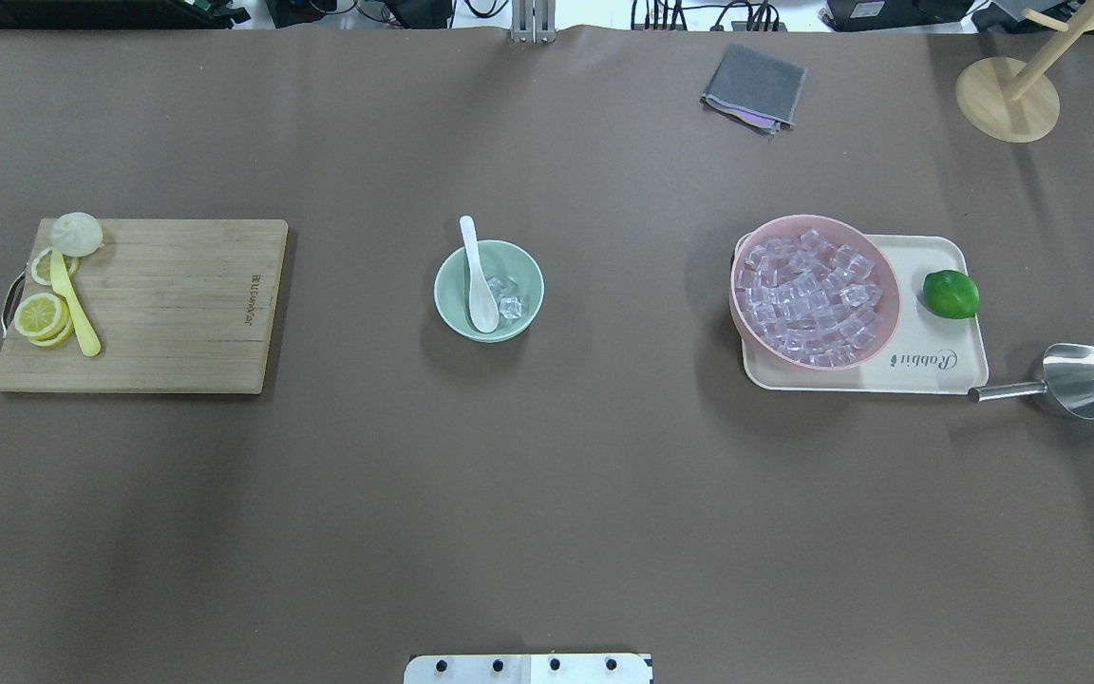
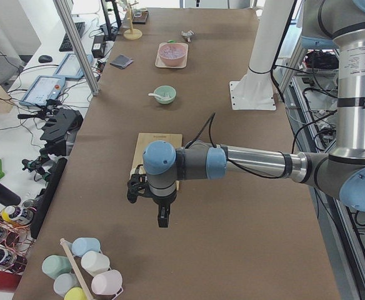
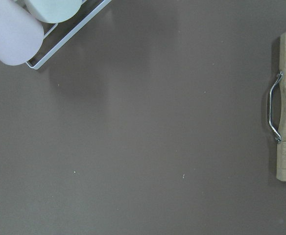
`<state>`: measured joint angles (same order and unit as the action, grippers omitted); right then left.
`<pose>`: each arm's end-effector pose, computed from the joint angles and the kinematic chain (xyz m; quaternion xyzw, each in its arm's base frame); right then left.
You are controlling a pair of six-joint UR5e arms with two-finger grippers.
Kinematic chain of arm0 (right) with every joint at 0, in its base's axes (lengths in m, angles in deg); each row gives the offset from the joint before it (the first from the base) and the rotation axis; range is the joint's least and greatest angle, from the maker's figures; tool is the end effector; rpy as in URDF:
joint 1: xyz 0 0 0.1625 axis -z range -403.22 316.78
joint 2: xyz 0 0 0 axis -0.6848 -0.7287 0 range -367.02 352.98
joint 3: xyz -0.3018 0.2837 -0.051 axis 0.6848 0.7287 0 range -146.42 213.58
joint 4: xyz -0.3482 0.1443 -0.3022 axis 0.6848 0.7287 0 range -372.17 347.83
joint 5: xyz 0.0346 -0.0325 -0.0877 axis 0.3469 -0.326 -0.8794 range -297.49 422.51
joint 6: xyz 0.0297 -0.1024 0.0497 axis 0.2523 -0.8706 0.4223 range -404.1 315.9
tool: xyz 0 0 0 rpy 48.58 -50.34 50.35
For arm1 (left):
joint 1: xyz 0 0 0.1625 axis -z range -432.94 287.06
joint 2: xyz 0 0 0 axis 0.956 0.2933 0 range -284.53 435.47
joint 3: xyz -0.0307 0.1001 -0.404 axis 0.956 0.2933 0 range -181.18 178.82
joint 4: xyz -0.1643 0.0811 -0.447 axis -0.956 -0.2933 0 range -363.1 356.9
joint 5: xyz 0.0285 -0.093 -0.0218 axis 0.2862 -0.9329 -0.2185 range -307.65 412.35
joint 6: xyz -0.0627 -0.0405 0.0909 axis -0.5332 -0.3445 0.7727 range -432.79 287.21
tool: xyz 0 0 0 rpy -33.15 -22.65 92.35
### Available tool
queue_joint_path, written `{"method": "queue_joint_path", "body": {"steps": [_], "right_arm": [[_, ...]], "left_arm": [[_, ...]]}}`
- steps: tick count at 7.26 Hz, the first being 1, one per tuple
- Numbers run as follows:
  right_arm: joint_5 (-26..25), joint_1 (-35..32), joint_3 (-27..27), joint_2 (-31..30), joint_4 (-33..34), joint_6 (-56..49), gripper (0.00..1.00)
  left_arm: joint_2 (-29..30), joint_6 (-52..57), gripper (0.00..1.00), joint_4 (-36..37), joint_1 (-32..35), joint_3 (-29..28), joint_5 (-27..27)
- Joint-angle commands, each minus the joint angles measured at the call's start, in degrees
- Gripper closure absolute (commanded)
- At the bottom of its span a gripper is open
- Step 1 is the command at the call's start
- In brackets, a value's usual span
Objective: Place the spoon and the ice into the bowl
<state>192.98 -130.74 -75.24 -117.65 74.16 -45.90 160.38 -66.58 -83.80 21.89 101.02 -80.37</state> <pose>0.0387 -0.4217 0.6540 0.0132 -0.3460 -0.0406 0.9373 -0.0971 -0.5137 0.6108 0.0174 0.3642 0.0042 0.9312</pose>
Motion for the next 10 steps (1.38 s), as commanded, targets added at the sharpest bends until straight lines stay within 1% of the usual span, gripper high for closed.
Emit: {"method": "queue_joint_path", "body": {"steps": [1, 5, 10], "right_arm": [[2.1, -0.1, -0.1, 0.2, -0.1, -0.3, 0.00], [2.2, -0.1, -0.7, 0.8, -0.2, -0.4, 0.00], [2.2, 0.0, -0.2, 0.9, -0.1, -0.3, 0.00]], "left_arm": [[-0.8, 0.0, 0.02, -0.2, 0.0, 2.2, 0.1], [-1.8, 0.0, 0.02, -0.2, 0.0, 2.7, 0.1], [-1.8, 0.0, 0.02, -0.2, 0.0, 2.7, 0.1]]}}
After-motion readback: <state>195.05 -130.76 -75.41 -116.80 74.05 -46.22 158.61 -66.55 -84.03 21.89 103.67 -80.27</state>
